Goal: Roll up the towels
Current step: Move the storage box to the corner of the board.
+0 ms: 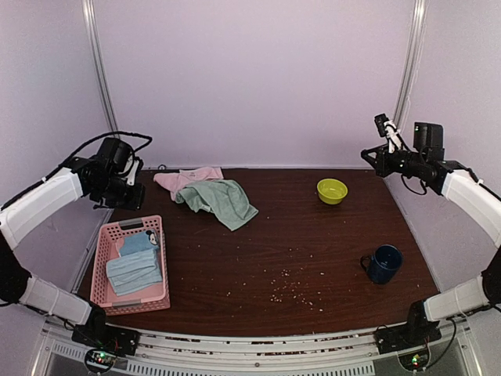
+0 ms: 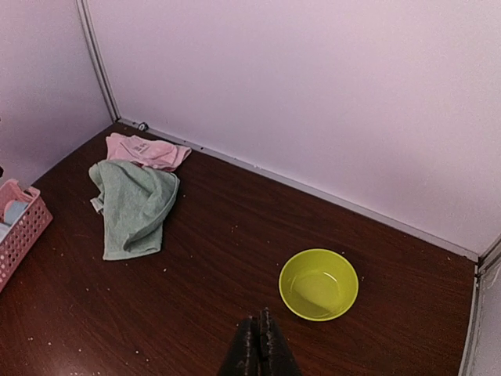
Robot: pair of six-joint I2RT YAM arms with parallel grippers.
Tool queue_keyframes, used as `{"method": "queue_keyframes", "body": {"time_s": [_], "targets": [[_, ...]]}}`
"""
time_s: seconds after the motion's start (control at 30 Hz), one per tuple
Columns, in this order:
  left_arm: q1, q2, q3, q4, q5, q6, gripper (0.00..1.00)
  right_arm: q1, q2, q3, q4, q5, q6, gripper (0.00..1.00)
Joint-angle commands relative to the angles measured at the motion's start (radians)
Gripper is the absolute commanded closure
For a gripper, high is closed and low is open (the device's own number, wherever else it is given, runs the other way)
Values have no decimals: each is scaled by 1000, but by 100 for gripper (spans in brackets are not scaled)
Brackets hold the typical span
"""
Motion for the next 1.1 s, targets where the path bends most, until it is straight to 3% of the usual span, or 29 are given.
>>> {"method": "queue_keyframes", "body": {"time_s": [0.0, 0.33, 0.57, 1.07], "targets": [[17, 70, -58, -112, 5, -77, 100, 10, 12, -23, -11, -75, -24, 99], [131, 253, -57, -69, -108, -117, 100, 13, 34, -14, -22, -147, -9, 91], [155, 397, 30, -27, -139, -93, 100, 15, 34, -5, -39, -156, -15, 87], [202, 789, 506, -25, -165, -4, 100, 14, 13, -48, -34, -101, -45, 83]]}}
